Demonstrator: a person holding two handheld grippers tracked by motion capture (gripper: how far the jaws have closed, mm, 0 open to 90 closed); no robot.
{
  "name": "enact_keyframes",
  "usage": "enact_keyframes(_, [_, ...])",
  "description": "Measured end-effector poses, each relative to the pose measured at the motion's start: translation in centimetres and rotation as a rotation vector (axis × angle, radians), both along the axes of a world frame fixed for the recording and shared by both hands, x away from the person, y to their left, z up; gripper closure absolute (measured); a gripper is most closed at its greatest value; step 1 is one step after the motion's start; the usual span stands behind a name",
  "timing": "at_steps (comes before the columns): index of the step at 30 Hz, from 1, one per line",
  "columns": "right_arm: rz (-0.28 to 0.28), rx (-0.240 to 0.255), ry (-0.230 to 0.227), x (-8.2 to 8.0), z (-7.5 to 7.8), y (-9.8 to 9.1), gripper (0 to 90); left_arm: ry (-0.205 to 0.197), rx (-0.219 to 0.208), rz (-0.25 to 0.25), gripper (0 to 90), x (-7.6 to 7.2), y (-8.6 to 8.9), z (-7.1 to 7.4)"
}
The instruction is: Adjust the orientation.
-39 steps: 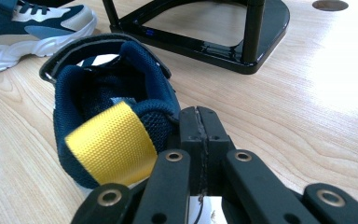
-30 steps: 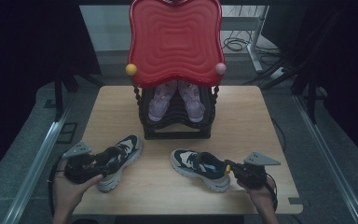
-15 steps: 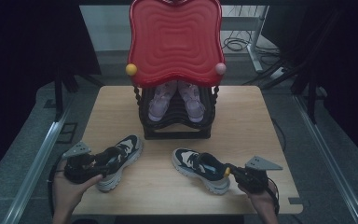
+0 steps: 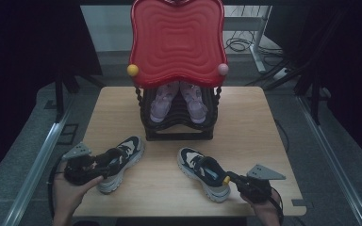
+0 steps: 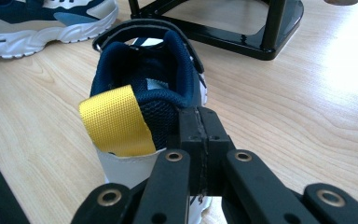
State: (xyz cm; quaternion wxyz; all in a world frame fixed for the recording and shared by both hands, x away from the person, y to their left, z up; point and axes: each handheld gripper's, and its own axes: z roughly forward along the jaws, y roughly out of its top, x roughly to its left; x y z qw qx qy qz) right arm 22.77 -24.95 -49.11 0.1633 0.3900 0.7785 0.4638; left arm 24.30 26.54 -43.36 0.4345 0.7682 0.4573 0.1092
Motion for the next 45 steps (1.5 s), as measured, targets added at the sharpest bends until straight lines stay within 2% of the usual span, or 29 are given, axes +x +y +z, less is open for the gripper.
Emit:
enact_keyframes(10, [0.007, -0.001, 0.003, -0.3, 0.0, 0.1, 90.0, -0.006, -0.002, 0.007, 38.5, -0.1, 0.2, 0.1])
enact_keyframes(15, [-0.012, 0.016, -0.011, 0.0, 0.3, -0.2, 90.0, -0.027, -0.011, 0.035, 38.7, -0.4, 1.0, 0.4])
enact_keyframes(18, [-0.028, 0.043, -0.024, 0.4, 1.0, -0.4, 90.0, -0.05, -0.023, 0.065, 39.0, -0.7, 1.7, 0.7])
enact_keyframes(23, [-0.019, 0.07, -0.068, 1.2, 2.8, -0.3, 89.3, -0.079, -0.044, 0.11, 39.2, -1.1, 3.0, 1.2])
enact_keyframes(27, [-0.004, 0.084, -0.087, 2.0, 3.4, 0.0, 88.4, -0.086, -0.056, 0.134, 39.3, -1.2, 3.8, 1.2])
enact_keyframes(32, [0.029, 0.094, -0.081, 2.8, 3.6, 0.6, 81.7, -0.086, -0.064, 0.147, 39.4, -1.0, 4.0, 1.1])
enact_keyframes(34, [0.053, 0.093, -0.063, 3.2, 3.6, 0.9, 73.7, -0.082, -0.062, 0.142, 39.4, -0.9, 3.9, 1.0])
enact_keyframes(36, [0.048, 0.09, -0.06, 3.4, 3.6, 1.2, 67.5, -0.079, -0.058, 0.135, 39.4, -0.8, 3.7, 0.9])
enact_keyframes(45, [0.075, 0.102, -0.021, 4.3, 3.6, 1.6, 59.8, -0.042, -0.054, 0.125, 39.2, 0.1, 3.5, 0.1])
